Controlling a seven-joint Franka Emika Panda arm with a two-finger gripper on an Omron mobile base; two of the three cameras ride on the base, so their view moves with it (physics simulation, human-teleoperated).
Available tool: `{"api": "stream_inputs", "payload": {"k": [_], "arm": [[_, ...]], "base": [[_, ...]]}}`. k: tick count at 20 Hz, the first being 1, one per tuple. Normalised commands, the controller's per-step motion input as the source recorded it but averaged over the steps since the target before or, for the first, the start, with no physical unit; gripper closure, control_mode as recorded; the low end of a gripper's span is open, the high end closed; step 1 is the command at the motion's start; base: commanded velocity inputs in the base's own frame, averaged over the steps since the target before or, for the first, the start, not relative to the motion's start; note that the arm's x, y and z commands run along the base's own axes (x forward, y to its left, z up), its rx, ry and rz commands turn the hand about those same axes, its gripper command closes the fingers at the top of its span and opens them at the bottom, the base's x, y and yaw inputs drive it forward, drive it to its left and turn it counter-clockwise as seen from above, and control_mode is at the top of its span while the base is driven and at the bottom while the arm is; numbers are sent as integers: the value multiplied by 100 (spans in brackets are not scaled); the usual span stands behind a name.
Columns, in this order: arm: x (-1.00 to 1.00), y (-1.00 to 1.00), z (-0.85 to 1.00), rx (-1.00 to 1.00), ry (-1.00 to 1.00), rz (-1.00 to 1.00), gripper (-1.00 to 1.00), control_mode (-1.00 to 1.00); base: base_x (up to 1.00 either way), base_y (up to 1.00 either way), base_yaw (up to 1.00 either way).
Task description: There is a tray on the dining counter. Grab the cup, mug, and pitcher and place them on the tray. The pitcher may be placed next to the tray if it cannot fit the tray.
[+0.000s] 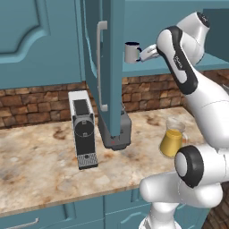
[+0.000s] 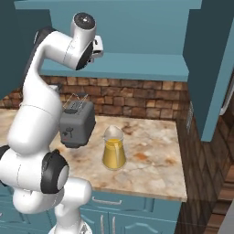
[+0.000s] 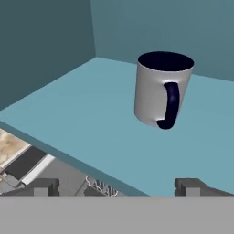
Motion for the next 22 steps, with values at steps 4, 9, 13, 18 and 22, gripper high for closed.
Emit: {"api": "stream_inputs", "payload": {"k": [4, 9, 13, 18, 22], "arm": [[31, 0, -7, 2, 0, 2, -100, -100], [32, 0, -5, 3, 0, 1, -100, -100], [32, 0, -4, 2, 0, 1, -100, -100], [26, 0, -2, 2, 0, 0, -100, -100], [23, 0, 0, 1, 0, 0, -100, -100]], "base": [[0, 0, 0], [0, 0, 0], [0, 0, 0], [0, 0, 0], [0, 0, 0]]}}
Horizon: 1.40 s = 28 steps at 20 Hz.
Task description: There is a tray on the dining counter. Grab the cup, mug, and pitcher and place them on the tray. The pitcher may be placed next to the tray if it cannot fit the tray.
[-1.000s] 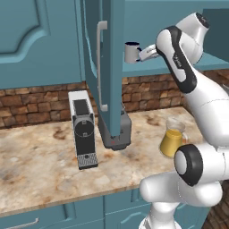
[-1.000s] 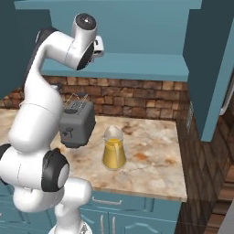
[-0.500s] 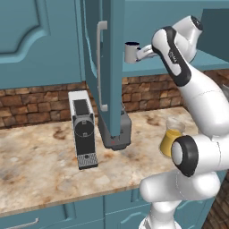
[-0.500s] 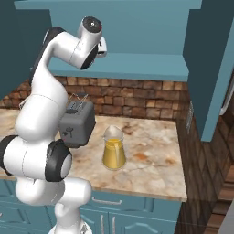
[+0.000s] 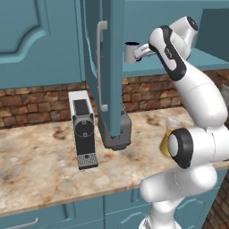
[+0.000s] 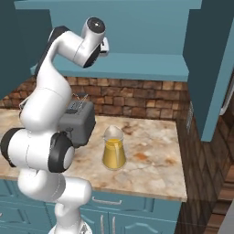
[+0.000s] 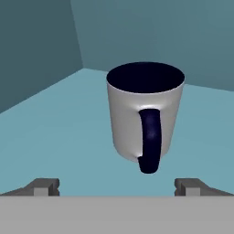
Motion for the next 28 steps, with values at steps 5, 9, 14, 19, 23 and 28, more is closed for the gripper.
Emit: {"api": "stream_inputs", "payload": {"k": [5, 9, 14, 19, 23, 28], "arm": [[17, 0, -3, 0, 0, 0, -100, -100], [23, 0, -9, 0, 0, 0, -100, -100], [28, 0, -6, 0, 0, 0, -100, -100], [28, 0, -2, 0, 0, 0, -100, -100], [26, 0, 0, 0, 0, 0, -100, -100], [10, 1, -1, 0, 0, 0, 100, -100]], "base": [[0, 0, 0], [0, 0, 0], [0, 0, 0], [0, 0, 0], [0, 0, 0], [0, 0, 0]]}}
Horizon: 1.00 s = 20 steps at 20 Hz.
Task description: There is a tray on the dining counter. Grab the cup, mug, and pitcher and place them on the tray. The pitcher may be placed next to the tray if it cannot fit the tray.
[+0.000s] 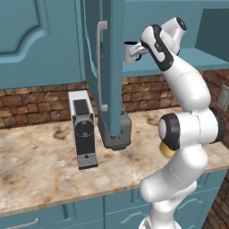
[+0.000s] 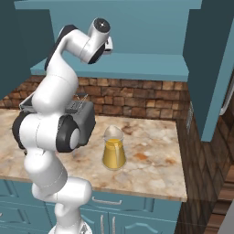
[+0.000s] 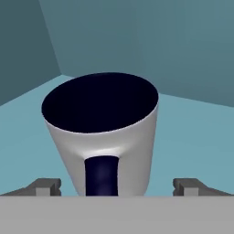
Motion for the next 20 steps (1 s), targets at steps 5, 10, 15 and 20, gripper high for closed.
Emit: {"api": "stream_inputs", "payload": {"k": [5, 10, 15, 20], "arm": [[0, 0, 0, 0, 0, 0, 100, -100], [0, 0, 0, 0, 0, 0, 100, -100], [-8, 0, -4, 0, 0, 0, 100, -100], [-36, -2, -4, 0, -1, -1, 100, -100]], "base": [[0, 0, 0], [0, 0, 0], [0, 0, 0], [0, 0, 0]]}}
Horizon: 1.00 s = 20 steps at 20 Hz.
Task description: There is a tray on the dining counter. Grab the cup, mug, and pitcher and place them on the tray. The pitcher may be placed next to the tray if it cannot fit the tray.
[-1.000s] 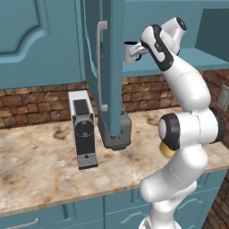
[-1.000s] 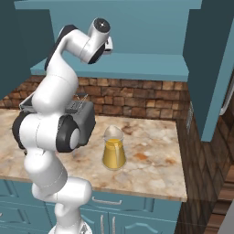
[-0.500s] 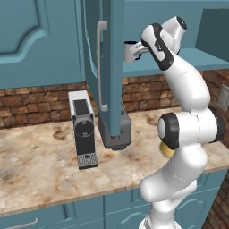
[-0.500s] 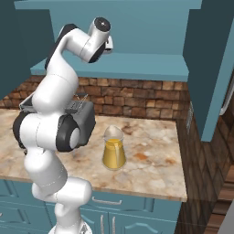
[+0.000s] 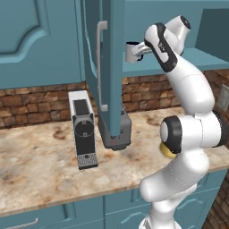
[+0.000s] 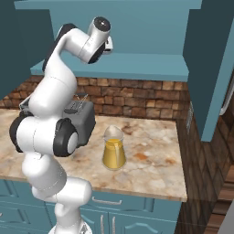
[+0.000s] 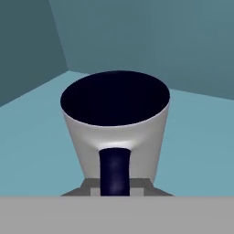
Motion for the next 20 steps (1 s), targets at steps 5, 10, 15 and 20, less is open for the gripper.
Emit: {"api": "stream_inputs", "payload": {"k": [5, 10, 15, 20], "arm": [[-50, -8, -5, 0, -8, -3, 100, -100], [-66, -9, 0, 0, -15, -3, 100, -100], [-78, -14, 0, 0, -3, -4, 100, -100], [-81, -18, 0, 0, 0, -5, 100, -100]], "base": [[0, 0, 0], [0, 0, 0], [0, 0, 0], [0, 0, 0]]}}
